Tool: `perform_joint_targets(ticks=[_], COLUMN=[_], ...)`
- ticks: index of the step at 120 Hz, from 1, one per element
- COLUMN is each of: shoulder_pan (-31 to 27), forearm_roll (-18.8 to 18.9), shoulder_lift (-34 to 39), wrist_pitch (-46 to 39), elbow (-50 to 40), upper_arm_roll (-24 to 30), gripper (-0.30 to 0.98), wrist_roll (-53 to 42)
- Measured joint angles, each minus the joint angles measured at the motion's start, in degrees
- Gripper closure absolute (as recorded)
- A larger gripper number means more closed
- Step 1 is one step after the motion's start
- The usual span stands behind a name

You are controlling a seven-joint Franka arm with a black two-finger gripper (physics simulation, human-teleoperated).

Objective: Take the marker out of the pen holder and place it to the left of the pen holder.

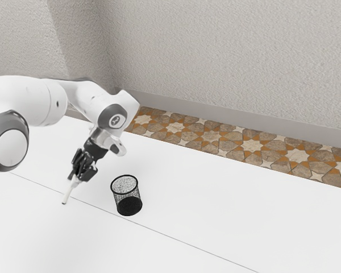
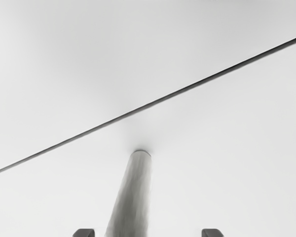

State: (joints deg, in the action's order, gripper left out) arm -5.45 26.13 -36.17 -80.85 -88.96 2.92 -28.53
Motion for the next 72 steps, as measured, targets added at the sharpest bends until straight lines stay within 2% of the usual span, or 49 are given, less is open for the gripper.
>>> perform_joint_targets(ticks=[15, 33, 58, 72], shoulder_pan=[0.0, -0.2, 0.4, 1.0], forearm_roll=[-0.7, -2.3, -14.7, -18.8], shoulder_lift=[0.4, 4.5, 27.9, 32.2], wrist_pitch=[0.4, 0.7, -1.3, -2.2], elbow=[0.1, 0.1, -1.2, -1.3], upper_arm_roll=[0.0, 0.1, 0.3, 0.4], gripper=[0.27, 0.13, 0.05, 0.03], wrist_roll=[1.3, 2.4, 4.2, 5.1])
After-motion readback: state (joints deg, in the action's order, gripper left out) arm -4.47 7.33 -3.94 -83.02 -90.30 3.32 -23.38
